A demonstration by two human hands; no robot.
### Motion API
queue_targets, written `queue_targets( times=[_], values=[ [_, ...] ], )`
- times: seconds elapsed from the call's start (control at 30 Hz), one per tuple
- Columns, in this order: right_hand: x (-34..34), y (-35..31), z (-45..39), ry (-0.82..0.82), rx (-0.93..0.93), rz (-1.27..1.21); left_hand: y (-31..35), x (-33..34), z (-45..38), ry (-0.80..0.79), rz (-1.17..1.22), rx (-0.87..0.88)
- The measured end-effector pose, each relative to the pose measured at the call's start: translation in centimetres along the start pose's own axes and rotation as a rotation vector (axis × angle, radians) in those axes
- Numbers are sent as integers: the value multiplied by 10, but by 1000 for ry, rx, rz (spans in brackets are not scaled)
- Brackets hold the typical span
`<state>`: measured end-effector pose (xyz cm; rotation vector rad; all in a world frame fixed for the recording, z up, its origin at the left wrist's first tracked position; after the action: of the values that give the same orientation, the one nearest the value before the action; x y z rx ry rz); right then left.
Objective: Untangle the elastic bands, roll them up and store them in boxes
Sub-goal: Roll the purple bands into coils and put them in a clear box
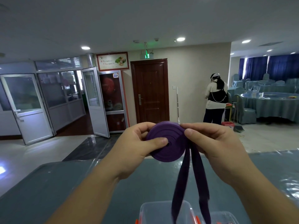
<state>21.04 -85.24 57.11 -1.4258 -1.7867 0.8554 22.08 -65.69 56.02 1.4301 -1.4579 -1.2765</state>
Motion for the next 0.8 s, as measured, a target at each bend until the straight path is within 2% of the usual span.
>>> queue_targets(
  times=[0.1,0.27,0.43,0.6,0.8],
  values=[
    [1,1,-1,-15,18,-39,-7,1,0,10,97,-26],
    [4,4,0,-31,20,-26,3,0,0,-44,-110,-7],
    [3,2,-1,-18,11,-25,-3,-4,-1,39,21,-1],
    [5,0,-2,-50,-3,95,4,-5,-3,6,-168,25],
    [2,-2,-2,-19,-37,121,-4,-4,-4,50,7,-6]
  ],
)
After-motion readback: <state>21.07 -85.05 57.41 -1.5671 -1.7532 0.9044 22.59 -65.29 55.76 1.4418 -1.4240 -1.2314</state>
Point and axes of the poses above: each hand's wrist, its own z-axis away from the middle knuckle, its own x-axis out of the palm, y = z × x, the point moved 9 cm from there along -z, towards the middle knuckle, and after that the axes turned 4 degrees about -x, right-handed, at the moved point
